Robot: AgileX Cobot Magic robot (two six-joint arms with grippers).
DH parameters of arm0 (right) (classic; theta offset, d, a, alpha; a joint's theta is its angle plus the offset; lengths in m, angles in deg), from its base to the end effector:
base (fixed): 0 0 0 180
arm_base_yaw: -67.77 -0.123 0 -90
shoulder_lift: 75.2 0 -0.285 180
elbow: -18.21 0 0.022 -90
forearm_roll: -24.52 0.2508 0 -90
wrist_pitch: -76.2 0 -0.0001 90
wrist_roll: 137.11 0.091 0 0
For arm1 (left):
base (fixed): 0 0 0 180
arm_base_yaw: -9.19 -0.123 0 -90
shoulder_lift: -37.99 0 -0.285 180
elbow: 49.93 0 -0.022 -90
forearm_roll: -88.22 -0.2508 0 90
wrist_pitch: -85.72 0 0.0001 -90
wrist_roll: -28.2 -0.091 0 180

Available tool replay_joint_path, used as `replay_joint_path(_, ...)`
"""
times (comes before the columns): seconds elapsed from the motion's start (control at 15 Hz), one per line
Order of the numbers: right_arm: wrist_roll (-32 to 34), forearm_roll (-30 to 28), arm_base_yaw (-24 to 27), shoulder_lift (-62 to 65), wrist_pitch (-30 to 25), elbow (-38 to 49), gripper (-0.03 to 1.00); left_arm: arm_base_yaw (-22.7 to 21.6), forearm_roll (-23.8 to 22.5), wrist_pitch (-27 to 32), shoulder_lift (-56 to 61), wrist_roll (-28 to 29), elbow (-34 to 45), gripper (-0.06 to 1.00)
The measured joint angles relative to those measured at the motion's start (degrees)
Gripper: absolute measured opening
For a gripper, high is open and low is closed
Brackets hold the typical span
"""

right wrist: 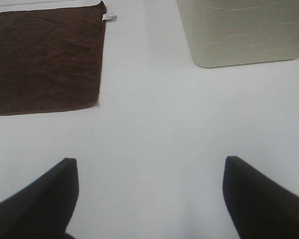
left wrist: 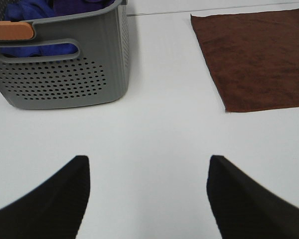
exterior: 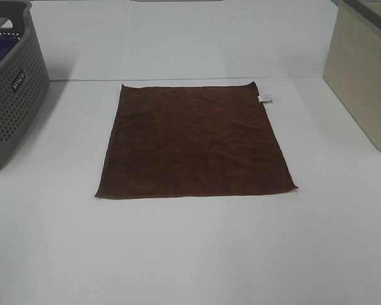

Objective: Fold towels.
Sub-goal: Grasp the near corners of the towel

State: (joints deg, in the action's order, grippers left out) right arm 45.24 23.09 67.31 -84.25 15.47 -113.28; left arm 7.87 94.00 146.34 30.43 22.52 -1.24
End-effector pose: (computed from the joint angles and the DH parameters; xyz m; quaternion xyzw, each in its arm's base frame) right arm -0.0015 -0.0020 0.2777 0.0145 0.8583 0.0001 0.5130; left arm -0.0051 -0.0081 0.2772 0.0343 0.8503 -0.0184 0.5249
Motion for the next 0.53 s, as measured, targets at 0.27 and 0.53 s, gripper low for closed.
replay_joint_path(0.27, 0.0, 0.0, 0.0, 0.0, 0.0, 0.0, 0.76, 0.0, 0.0, 0.0, 0.0, 0.0, 0.0, 0.64)
replay_joint_path(0.53, 0.0, 0.0, 0.0, 0.0, 0.0, 0.0, 0.76, 0.0, 0.0, 0.0, 0.0, 0.0, 0.0, 0.64)
